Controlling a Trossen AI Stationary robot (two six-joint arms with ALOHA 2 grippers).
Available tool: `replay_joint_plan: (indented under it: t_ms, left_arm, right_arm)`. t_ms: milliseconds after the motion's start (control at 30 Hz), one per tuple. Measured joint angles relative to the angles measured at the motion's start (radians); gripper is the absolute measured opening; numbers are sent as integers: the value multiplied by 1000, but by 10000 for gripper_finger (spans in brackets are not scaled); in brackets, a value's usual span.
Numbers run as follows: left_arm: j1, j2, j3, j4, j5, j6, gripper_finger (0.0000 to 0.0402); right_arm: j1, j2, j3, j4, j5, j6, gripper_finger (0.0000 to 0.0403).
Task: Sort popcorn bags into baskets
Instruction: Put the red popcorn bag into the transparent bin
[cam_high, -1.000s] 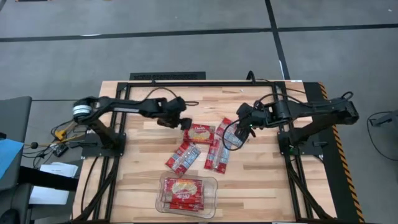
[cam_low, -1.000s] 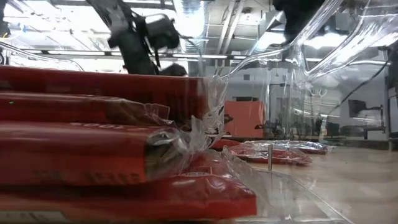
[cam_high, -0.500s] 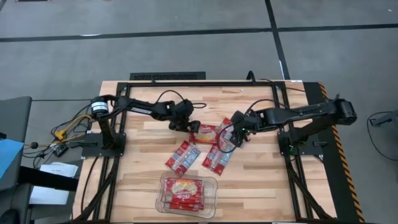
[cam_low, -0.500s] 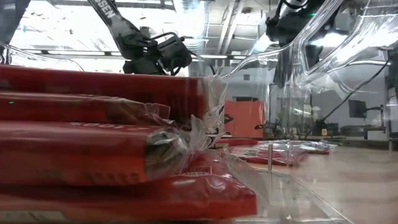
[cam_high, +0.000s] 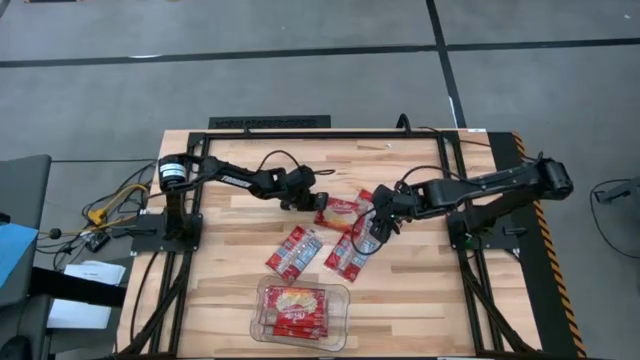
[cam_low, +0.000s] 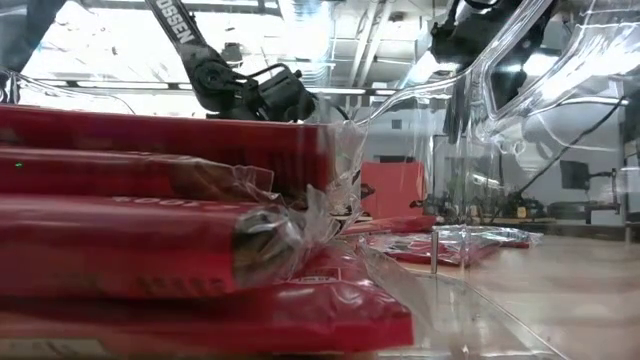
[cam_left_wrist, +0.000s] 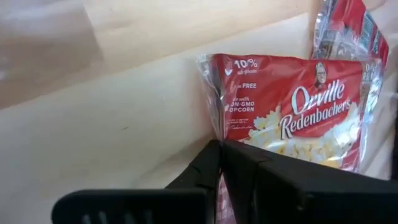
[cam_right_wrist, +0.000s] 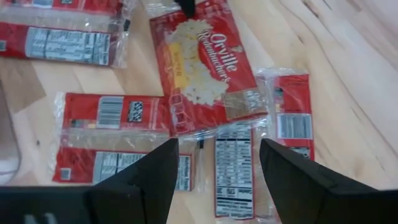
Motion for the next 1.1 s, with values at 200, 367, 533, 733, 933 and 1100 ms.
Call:
replay_joint_plan:
  t_ms: [200,367,533,733,933,1100]
  left_arm:
    - [-18,-72,0,-4,36,-59,0]
    - [-56,-204,2,-22,12,-73,0]
    - [-109,-355,2,-102,-38,-101,0]
    - [-208,-534,2,-190,-104,-161,0]
    - [-342,-668,2,-226,-211,-237,0]
    - [-459,-724,3,-219,-325,-295,0]
  right_arm:
    - [24,-44,0,-6,2,30,235]
    - [40,-113,0,-2,11,73,204]
    - [59,-176,0,-5,12,107,172]
    - [91,-219,0,-2,55,146,142]
    - [102,-211,0,34,60,150,120]
    - [101,-193,0,53,54,161,112]
